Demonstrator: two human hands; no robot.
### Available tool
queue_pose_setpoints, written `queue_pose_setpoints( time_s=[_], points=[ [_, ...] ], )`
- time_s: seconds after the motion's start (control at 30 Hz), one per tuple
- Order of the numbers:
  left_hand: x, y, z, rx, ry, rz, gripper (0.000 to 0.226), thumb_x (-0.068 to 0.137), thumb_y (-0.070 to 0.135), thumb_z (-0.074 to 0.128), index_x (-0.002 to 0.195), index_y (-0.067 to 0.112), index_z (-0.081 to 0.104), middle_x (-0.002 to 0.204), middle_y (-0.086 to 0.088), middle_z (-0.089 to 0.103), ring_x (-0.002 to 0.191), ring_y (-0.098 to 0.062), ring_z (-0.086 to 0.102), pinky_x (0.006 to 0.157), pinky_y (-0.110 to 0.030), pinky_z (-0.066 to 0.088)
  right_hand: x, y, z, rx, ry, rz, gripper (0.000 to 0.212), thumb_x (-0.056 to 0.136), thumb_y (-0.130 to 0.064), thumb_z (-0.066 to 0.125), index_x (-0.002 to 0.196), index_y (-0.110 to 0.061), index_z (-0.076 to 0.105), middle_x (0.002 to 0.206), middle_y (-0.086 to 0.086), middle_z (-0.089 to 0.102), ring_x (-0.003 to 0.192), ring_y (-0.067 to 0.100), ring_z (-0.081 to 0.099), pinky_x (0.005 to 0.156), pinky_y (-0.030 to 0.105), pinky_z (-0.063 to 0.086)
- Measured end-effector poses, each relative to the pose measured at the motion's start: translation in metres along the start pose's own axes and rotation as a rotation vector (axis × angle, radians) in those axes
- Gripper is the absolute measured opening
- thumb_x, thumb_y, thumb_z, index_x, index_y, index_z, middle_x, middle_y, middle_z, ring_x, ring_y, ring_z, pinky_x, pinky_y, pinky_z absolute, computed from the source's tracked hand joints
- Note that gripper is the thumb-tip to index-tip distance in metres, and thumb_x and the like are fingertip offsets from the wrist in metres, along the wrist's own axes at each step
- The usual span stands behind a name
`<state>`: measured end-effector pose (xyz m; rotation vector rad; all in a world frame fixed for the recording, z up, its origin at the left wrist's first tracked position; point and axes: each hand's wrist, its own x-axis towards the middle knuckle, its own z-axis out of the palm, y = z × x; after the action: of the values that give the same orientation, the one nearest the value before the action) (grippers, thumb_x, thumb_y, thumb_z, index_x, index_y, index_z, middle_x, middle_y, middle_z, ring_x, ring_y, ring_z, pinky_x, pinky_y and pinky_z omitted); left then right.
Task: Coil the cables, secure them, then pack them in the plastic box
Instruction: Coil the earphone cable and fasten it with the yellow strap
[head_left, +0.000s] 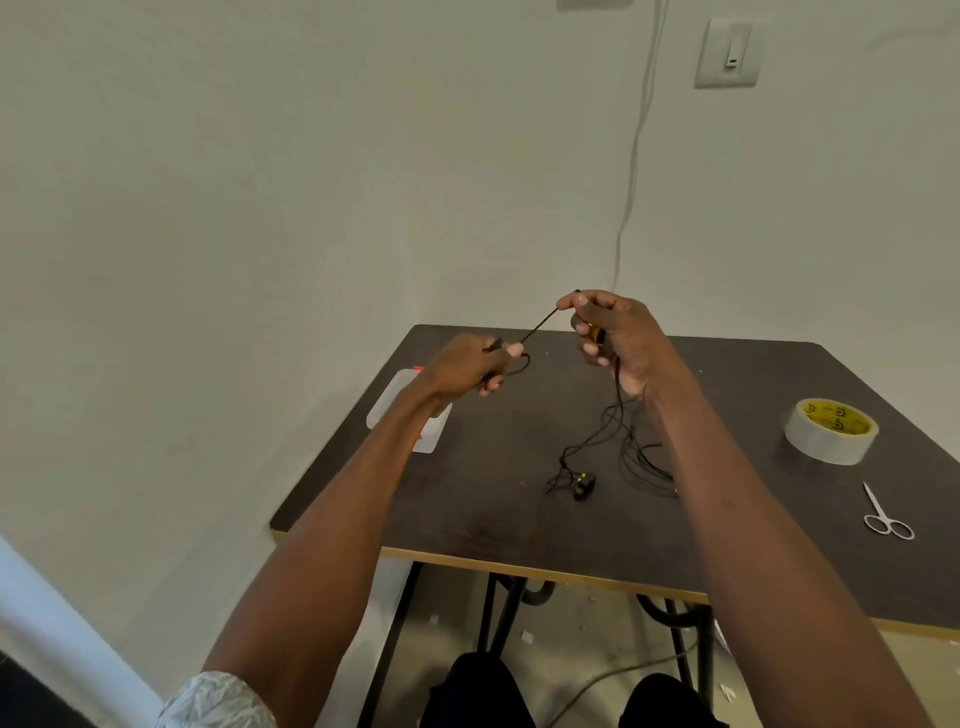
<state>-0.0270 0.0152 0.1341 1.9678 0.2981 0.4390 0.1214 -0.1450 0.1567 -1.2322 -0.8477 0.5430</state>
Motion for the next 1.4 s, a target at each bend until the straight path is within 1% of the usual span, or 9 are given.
queue_pose_setpoints(
  time_s=[0.27, 0.53, 0.8, 0.9, 0.97, 1.07, 1.13, 1.23, 1.4],
  points=[
    [-0.008, 0.013, 0.000, -0.219, -0.258, -0.107, 0.031, 0.099, 0.023, 0.051, 0.089, -0.003, 0.062, 0.075, -0.014, 0.070, 0.058, -0.019, 0.061, 0.049, -0.023, 0.039, 0.017, 0.032, 0.007, -0.303, 0.042, 0.052, 0.024, 0.101, -0.029, 0.052, 0.095, -0.012, 0.067, 0.067, 0.001, 0.054, 0.050, 0.013, 0.049, 0.039, 0.022, 0.030],
    [-0.013, 0.000, 0.000, -0.787, -0.216, -0.125, 0.025, 0.093, -0.006, 0.045, 0.110, -0.006, 0.062, 0.102, -0.017, 0.072, 0.084, -0.022, 0.072, 0.066, -0.028, 0.057, 0.015, 0.073, 0.011, -0.531, 0.020, 0.021, 0.023, 0.099, -0.019, 0.054, 0.091, -0.006, 0.072, 0.074, 0.005, 0.066, 0.055, 0.002, 0.050, 0.056, 0.015, 0.039],
    [-0.008, 0.006, 0.008, -0.937, -0.079, -0.316, 0.016, 0.092, 0.008, 0.053, 0.079, 0.004, 0.061, 0.054, 0.000, 0.058, 0.042, -0.009, 0.051, 0.041, -0.021, 0.036, 0.006, 0.096, 0.022, -0.542, 0.111, 0.061, 0.023, 0.100, -0.021, 0.053, 0.083, -0.005, 0.056, 0.062, 0.008, 0.059, 0.049, 0.017, 0.056, 0.049, 0.028, 0.045],
    [-0.004, 0.010, 0.010, -1.080, 0.015, -0.277, 0.016, 0.096, 0.008, 0.048, 0.082, 0.005, 0.056, 0.054, 0.002, 0.056, 0.036, -0.005, 0.043, 0.038, -0.019, 0.033, -0.001, 0.099, 0.025, -0.555, 0.098, 0.106, 0.029, 0.100, -0.029, 0.053, 0.089, -0.003, 0.063, 0.061, 0.006, 0.055, 0.041, 0.012, 0.050, 0.038, 0.022, 0.037],
    [0.001, 0.009, 0.012, -1.140, 0.117, -0.166, 0.021, 0.098, 0.008, 0.044, 0.081, 0.005, 0.056, 0.072, -0.005, 0.067, 0.034, -0.003, 0.038, 0.038, -0.017, 0.034, -0.007, 0.099, 0.029, -0.498, 0.038, 0.139, 0.033, 0.101, -0.032, 0.052, 0.089, -0.003, 0.064, 0.063, 0.007, 0.053, 0.037, 0.010, 0.044, 0.035, 0.019, 0.031],
    [0.010, 0.002, 0.018, -1.106, 0.229, 0.024, 0.034, 0.102, 0.012, 0.039, 0.081, 0.006, 0.066, 0.096, -0.008, 0.073, 0.044, -0.004, 0.049, 0.048, -0.017, 0.041, -0.015, 0.092, 0.037, -0.389, -0.048, 0.163, 0.030, 0.100, -0.034, 0.053, 0.090, -0.007, 0.062, 0.060, 0.004, 0.048, 0.038, 0.008, 0.033, 0.038, 0.019, 0.024],
    [0.016, -0.004, 0.020, -1.137, 0.281, 0.104, 0.029, 0.102, 0.011, 0.037, 0.104, 0.000, 0.063, 0.106, -0.010, 0.070, 0.072, -0.007, 0.066, 0.059, -0.017, 0.049, -0.018, 0.086, 0.042, -0.339, -0.093, 0.191, 0.026, 0.100, -0.034, 0.053, 0.093, -0.009, 0.057, 0.057, 0.000, 0.045, 0.039, 0.007, 0.029, 0.038, 0.019, 0.021],
    [0.025, -0.015, 0.021, -1.130, 0.432, 0.138, 0.026, 0.102, 0.011, 0.042, 0.119, 0.000, 0.059, 0.115, -0.007, 0.066, 0.103, -0.012, 0.066, 0.079, -0.018, 0.050, -0.027, 0.077, 0.044, -0.255, -0.179, 0.211, 0.021, 0.099, -0.029, 0.055, 0.094, -0.009, 0.054, 0.056, -0.001, 0.042, 0.039, 0.006, 0.024, 0.038, 0.019, 0.018],
    [0.024, -0.025, 0.018, -0.338, 0.556, 0.142, 0.025, 0.102, 0.019, 0.043, 0.119, 0.012, 0.060, 0.112, 0.003, 0.070, 0.105, -0.001, 0.064, 0.089, -0.012, 0.044, -0.036, 0.051, 0.032, -0.230, -0.369, 0.250, 0.020, 0.099, -0.021, 0.056, 0.097, -0.002, 0.063, 0.059, 0.001, 0.046, 0.041, 0.008, 0.027, 0.040, 0.021, 0.015]
  ],
)
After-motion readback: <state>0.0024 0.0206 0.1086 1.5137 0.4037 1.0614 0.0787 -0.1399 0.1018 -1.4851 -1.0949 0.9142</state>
